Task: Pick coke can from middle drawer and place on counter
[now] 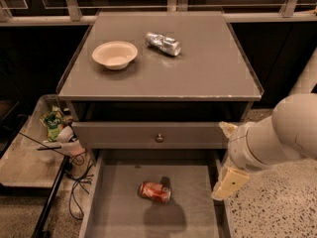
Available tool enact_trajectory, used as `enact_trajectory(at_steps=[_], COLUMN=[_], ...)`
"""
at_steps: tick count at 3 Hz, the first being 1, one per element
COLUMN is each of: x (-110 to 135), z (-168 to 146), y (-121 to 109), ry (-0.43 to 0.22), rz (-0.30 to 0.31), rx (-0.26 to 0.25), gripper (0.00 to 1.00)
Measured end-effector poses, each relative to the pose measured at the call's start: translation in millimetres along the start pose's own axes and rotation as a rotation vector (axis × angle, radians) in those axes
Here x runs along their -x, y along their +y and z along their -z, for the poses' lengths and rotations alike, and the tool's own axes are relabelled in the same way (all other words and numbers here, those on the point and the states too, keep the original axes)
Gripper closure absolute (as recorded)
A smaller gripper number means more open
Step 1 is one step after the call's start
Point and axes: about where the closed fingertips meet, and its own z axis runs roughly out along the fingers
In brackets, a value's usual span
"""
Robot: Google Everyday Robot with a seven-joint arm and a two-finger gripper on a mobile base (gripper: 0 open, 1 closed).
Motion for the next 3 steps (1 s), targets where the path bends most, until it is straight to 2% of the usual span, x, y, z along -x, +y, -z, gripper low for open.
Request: enact_trajectory(at_steps=[1,3], x=[-1,-5], z=[-17,-99], y=[5,28], ry=[-0.013,-0.124], rz=[-0.02,-0.043], rx=[0.025,0.129], gripper=[0.0,0.0])
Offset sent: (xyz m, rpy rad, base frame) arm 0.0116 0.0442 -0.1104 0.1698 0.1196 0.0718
